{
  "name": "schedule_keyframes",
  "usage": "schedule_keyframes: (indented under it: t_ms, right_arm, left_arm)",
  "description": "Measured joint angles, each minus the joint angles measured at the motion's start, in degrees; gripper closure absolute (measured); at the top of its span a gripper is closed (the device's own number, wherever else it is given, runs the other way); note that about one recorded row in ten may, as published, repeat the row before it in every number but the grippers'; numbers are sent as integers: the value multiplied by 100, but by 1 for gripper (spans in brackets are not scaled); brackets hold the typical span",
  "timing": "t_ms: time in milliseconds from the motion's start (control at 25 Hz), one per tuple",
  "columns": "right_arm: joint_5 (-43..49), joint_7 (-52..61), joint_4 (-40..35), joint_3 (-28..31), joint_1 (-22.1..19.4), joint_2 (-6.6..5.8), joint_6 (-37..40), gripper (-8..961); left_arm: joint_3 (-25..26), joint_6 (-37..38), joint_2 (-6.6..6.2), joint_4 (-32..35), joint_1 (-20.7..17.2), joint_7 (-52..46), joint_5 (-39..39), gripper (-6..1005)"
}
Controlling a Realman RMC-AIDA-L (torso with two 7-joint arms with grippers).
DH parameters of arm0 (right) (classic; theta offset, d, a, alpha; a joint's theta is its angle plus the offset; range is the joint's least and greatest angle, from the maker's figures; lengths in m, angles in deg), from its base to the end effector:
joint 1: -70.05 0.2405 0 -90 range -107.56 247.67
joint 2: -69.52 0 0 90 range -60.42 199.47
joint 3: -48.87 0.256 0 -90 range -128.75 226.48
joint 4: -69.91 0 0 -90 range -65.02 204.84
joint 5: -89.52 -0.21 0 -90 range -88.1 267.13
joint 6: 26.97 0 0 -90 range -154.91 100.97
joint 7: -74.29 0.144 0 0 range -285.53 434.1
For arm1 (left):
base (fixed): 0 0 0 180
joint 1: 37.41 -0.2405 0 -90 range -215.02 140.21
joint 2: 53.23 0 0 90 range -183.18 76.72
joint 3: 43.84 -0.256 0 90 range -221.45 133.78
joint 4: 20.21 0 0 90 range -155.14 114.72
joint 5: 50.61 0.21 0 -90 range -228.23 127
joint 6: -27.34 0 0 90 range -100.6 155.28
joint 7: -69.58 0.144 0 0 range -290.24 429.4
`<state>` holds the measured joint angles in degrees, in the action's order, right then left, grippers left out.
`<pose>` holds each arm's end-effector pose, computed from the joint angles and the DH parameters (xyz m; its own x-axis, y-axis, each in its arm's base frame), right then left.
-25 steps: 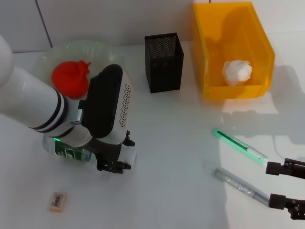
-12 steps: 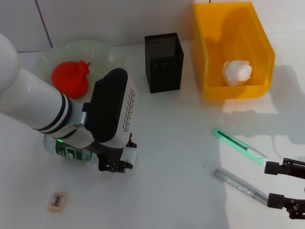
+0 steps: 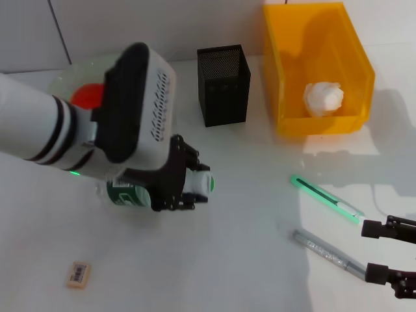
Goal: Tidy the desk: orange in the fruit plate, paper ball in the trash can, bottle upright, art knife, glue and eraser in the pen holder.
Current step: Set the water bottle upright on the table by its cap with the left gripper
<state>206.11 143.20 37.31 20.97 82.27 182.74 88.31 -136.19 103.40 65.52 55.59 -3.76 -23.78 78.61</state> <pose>0.3352 0.1927 0.0529 0.6448 -0.3941 -0.6550 -0.5179 -0.8555 0.0049 -0.1294 0.3395 -0.0553 0.9182 -0.3452 -0.1942 -0.3681 -0.9248 -0.0964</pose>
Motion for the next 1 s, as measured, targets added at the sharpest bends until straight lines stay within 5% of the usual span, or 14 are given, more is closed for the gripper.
schedule_keyframes:
  t_ms: [440, 1000]
  right_arm:
    - [11, 5, 0, -13, 37, 22, -7, 143]
    - [112, 128, 0, -41, 268, 44, -76, 142]
  left_arm:
    - [1128, 140, -16, 871, -805, -78, -417, 560]
    - [1592, 319, -19, 1140, -1055, -428, -550, 559]
